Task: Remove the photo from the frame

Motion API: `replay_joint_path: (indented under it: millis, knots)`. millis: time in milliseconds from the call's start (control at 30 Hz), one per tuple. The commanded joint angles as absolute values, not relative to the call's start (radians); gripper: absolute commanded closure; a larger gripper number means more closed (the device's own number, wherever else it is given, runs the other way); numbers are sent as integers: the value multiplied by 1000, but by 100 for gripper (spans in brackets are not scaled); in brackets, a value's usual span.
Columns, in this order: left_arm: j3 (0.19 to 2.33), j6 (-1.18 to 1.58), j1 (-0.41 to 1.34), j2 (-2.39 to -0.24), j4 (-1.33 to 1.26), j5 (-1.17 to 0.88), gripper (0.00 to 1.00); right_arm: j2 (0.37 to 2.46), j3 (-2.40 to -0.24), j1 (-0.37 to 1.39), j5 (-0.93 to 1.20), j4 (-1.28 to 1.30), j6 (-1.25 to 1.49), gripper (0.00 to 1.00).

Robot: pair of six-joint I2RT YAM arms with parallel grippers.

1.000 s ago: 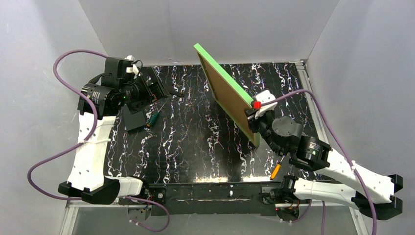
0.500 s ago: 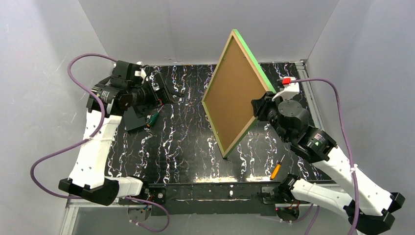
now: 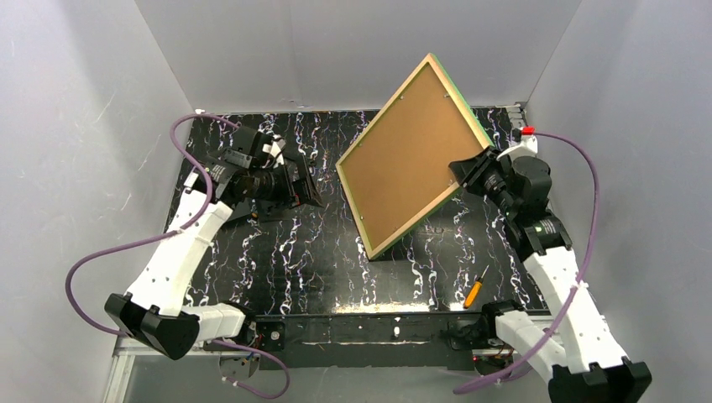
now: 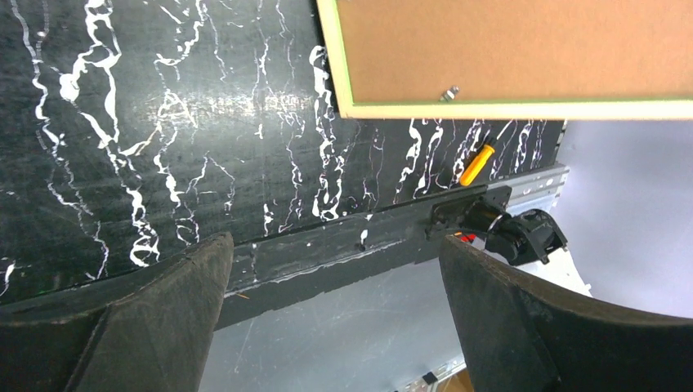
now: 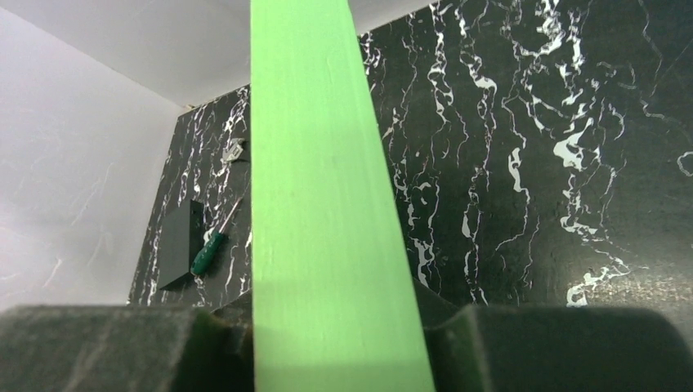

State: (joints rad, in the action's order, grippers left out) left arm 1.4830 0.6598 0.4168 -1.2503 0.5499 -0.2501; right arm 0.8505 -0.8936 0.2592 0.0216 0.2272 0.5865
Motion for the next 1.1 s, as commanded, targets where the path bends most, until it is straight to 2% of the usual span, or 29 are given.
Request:
replay_joint_path:
  millis: [0, 167, 733, 933, 1067]
  knots:
    - [1422, 628, 425, -1266, 538, -346, 2, 1007, -825, 178, 147, 392, 391, 99]
    - [1343, 635, 426, -1276, 473, -386, 2, 1138, -788, 80, 173, 382, 390, 99]
    - [1219, 606, 436, -1385, 337, -446, 2, 1493, -859, -224, 234, 485, 300, 99]
    - [1189, 621, 436, -1387, 320, -493, 2, 1617, -875, -280, 358, 437, 304, 99]
    - [1176, 623, 436, -1384, 319, -509, 2, 1659, -899, -325, 432, 430, 317, 92]
